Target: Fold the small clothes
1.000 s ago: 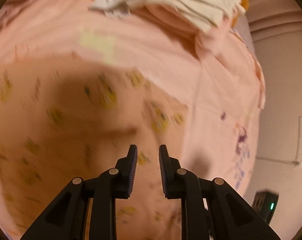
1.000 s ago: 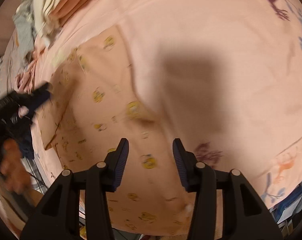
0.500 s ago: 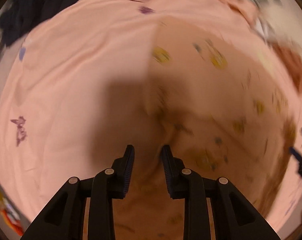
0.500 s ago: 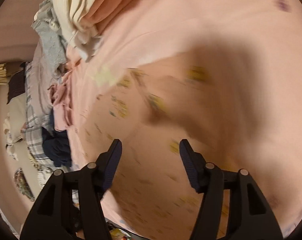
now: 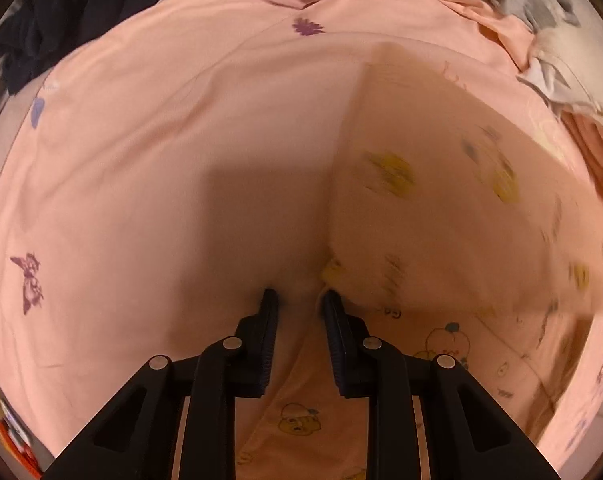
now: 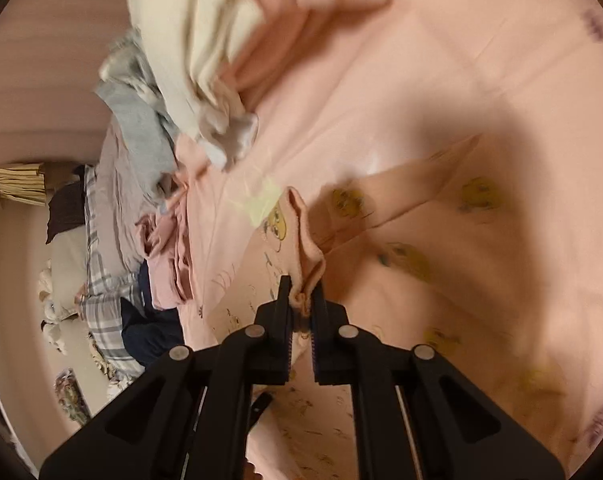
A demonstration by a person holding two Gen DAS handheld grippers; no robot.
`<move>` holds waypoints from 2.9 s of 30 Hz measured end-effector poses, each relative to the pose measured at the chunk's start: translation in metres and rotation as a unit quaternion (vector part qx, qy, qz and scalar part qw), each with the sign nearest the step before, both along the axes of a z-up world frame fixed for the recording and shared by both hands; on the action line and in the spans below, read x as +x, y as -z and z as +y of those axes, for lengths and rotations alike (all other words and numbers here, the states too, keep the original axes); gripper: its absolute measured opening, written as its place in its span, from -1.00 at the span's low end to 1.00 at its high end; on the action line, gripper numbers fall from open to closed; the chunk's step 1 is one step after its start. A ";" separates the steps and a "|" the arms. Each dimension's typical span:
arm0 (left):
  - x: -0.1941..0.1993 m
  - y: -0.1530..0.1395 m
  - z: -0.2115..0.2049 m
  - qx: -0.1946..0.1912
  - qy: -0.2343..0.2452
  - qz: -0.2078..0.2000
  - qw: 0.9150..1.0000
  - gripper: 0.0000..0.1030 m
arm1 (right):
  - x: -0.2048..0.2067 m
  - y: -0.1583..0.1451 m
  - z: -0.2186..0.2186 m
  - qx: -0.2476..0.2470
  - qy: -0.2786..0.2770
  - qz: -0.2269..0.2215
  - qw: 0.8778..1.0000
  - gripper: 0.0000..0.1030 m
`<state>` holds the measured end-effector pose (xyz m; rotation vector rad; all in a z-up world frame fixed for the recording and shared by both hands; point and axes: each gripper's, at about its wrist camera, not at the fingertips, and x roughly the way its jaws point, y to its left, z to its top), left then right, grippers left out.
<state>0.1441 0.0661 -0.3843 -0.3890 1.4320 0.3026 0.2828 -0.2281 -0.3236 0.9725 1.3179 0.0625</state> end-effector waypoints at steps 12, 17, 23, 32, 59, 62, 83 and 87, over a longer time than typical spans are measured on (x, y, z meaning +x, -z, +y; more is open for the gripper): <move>-0.009 -0.021 0.000 -0.026 -0.016 0.021 0.999 -0.50 | -0.053 0.037 -0.029 -0.144 -0.017 0.092 0.985 -0.81; -0.004 -0.062 -0.011 0.013 0.019 -0.053 0.998 -0.50 | -0.050 0.012 -0.016 -0.202 -0.078 0.100 0.971 -0.69; 0.038 -0.006 -0.042 0.025 0.057 -0.014 0.998 -0.51 | -0.037 0.006 0.006 -0.188 -0.106 0.046 0.975 -0.73; 0.002 -0.008 -0.037 0.074 0.113 0.033 0.990 -0.51 | -0.065 0.035 -0.012 -0.210 -0.115 0.117 0.964 -0.86; -0.180 -0.011 0.045 -0.239 0.061 0.083 0.966 -0.08 | -0.339 0.006 -0.045 -0.067 0.065 0.183 0.979 0.10; -0.192 0.005 0.040 -0.283 0.024 0.096 0.954 -0.08 | -0.346 0.015 -0.043 -0.045 0.050 0.193 0.979 0.10; -0.200 0.010 0.019 -0.250 0.034 0.141 0.957 -0.07 | -0.338 0.039 -0.032 0.004 -0.001 0.211 0.977 0.37; -0.203 0.013 0.016 -0.269 0.021 0.132 0.954 -0.34 | -0.332 0.048 -0.016 -0.006 -0.022 0.210 0.978 0.32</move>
